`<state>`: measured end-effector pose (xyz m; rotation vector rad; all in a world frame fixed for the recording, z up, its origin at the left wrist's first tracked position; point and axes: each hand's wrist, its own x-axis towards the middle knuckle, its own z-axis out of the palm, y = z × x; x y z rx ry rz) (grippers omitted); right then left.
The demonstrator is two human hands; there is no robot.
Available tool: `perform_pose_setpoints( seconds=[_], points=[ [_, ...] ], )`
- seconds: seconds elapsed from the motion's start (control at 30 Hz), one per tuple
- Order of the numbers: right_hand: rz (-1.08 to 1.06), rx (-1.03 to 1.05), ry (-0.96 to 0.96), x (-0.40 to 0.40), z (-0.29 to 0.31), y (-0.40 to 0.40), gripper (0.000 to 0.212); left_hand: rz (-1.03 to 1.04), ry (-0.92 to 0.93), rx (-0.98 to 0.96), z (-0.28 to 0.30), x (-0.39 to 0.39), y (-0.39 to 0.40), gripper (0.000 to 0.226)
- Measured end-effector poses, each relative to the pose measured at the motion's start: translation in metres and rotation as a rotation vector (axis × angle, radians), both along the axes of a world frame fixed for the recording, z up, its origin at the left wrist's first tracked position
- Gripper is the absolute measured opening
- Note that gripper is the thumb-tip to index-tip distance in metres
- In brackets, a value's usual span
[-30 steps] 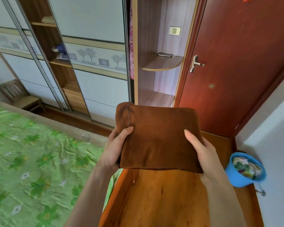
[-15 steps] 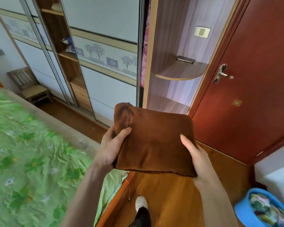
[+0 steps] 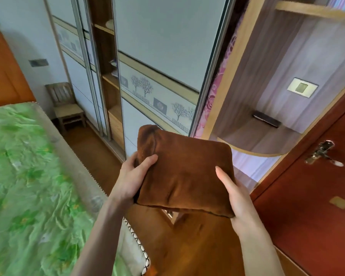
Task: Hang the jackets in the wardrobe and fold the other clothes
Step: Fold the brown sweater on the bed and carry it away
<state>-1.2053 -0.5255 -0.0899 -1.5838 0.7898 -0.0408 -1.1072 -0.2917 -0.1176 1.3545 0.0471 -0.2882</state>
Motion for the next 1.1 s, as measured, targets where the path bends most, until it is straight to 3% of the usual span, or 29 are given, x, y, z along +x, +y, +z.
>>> perform_pose_setpoints(
  seconds=[0.13,0.23,0.37,0.5,0.63,0.83,1.03,1.1],
  points=[
    [0.094,0.006,-0.019,0.052,-0.002,-0.017,0.098,0.076,0.012,0.002,0.0,0.034,-0.009,0.038],
    [0.163,0.074,-0.045,0.091,-0.007,-0.023,0.074,0.154,0.026,0.0,-0.001,0.055,-0.011,0.034],
    [0.28,0.125,-0.071,0.16,-0.027,-0.031,0.082,0.303,0.056,-0.003,-0.005,0.085,-0.011,0.028],
    [0.434,0.168,-0.091,0.233,-0.029,-0.028,0.041,0.476,0.082,-0.009,-0.003,0.118,-0.01,0.03],
    [0.594,0.204,-0.087,0.304,-0.024,-0.029,0.053,0.636,0.11,-0.039,0.0,0.15,-0.018,0.026],
    [0.75,0.267,-0.112,0.373,-0.029,-0.024,0.047,0.828,0.141,-0.08,0.001,0.18,-0.03,0.027],
    [0.865,0.311,-0.078,0.419,-0.033,0.01,0.057,0.96,0.139,-0.068,0.0,0.196,-0.011,0.027],
    [0.905,0.305,-0.088,0.437,-0.032,0.026,0.054,0.991,0.136,-0.058,0.001,0.207,0.004,0.036]
  ],
)
